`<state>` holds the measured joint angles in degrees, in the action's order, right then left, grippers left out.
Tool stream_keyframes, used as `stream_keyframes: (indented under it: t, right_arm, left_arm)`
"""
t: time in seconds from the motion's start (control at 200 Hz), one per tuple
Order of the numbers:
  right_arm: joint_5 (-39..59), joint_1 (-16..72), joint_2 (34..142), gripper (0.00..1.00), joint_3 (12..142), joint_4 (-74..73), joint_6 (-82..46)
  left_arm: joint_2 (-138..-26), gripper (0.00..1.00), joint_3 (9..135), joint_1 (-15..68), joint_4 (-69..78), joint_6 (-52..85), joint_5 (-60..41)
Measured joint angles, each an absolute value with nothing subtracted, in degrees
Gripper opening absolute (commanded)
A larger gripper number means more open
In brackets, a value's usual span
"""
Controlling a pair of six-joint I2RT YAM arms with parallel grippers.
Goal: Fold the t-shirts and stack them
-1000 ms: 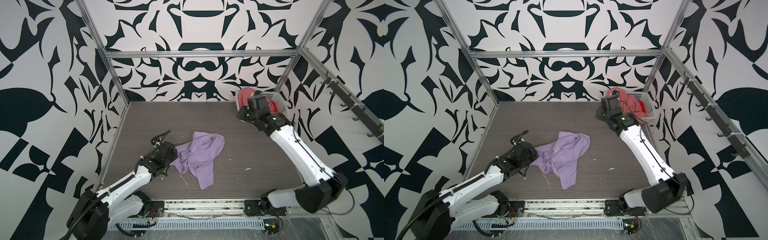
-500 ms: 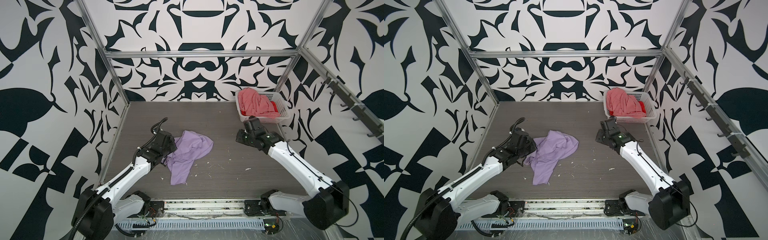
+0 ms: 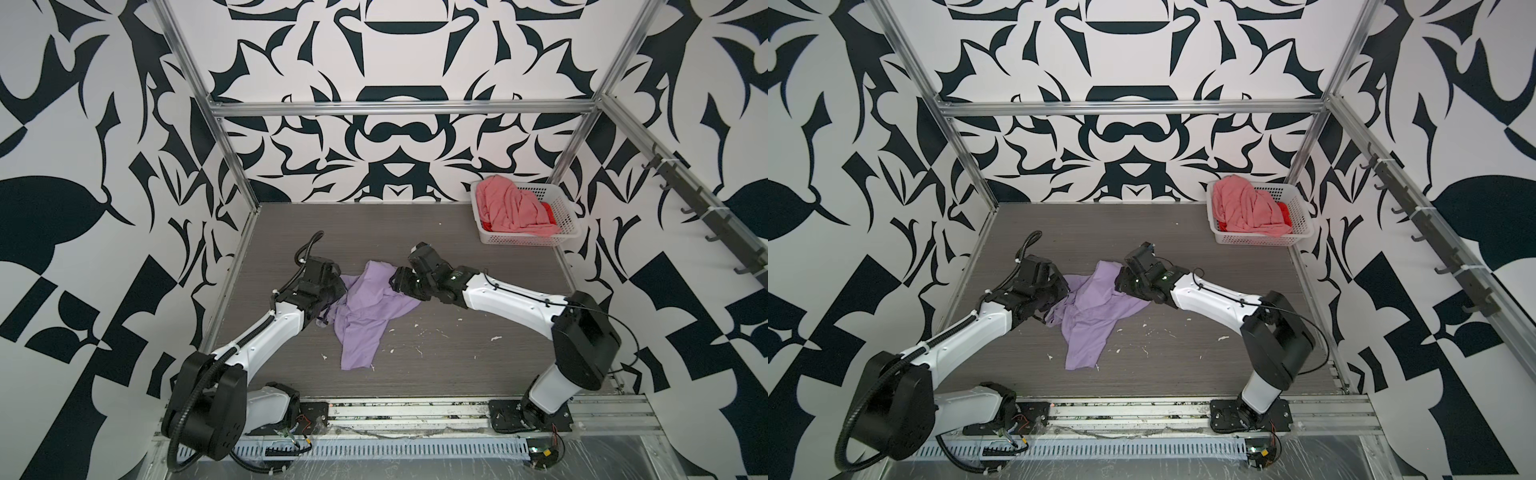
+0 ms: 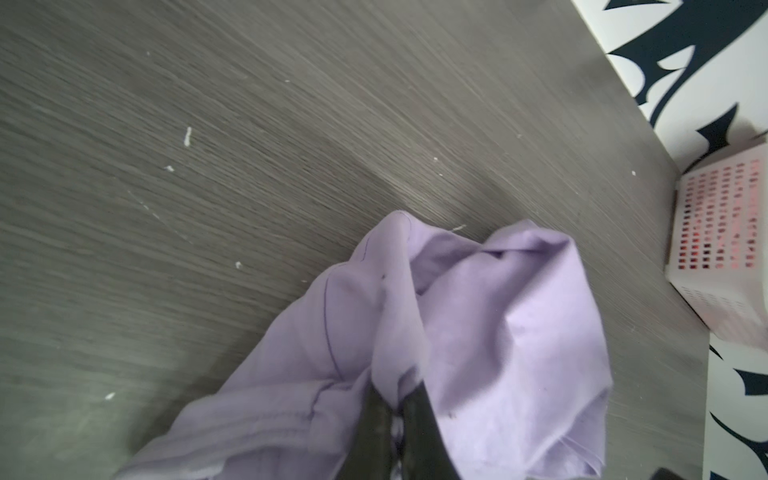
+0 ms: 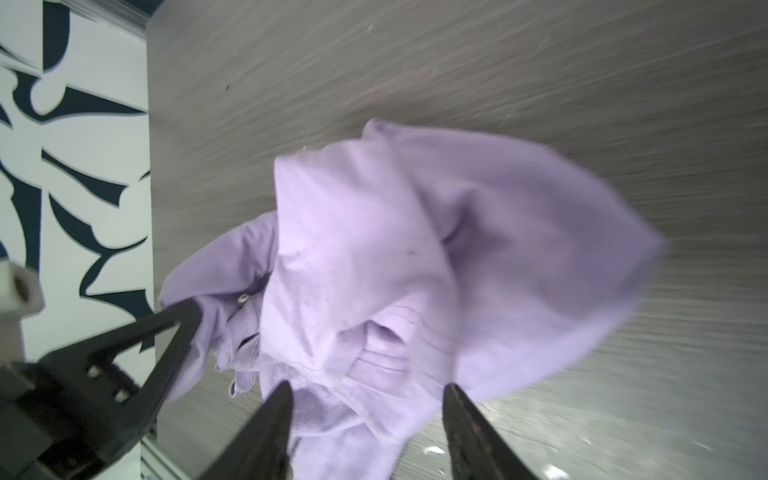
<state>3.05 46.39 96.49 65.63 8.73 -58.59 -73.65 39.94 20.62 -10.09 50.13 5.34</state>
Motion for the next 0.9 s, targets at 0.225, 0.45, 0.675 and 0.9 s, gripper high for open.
stream_keyframes:
  t: [0.225, 0.45, 0.675, 0.9]
  right_arm:
    - [2.5, 53.4, 104.5, 0.65, 66.0, -1.3, -67.6]
    - [1.5, 57.2, 112.1, 0.65, 69.3, -6.4, -73.0]
    - [-3.1, 57.1, 115.3, 0.62, 71.9, -9.1, -73.3]
    - [-6.1, 55.8, 115.7, 0.0, 73.4, -12.8, -73.0]
  left_arm:
    - [-79.7, 0.0, 43.0, 19.9, -10.1, 47.4, 2.1]
    - [-80.2, 0.0, 44.7, 18.8, -10.0, 45.9, -0.2]
    - [-79.4, 0.0, 44.7, 17.2, -10.1, 45.3, -2.0]
    - [-76.7, 0.0, 44.1, 16.7, -10.1, 45.3, -2.8]
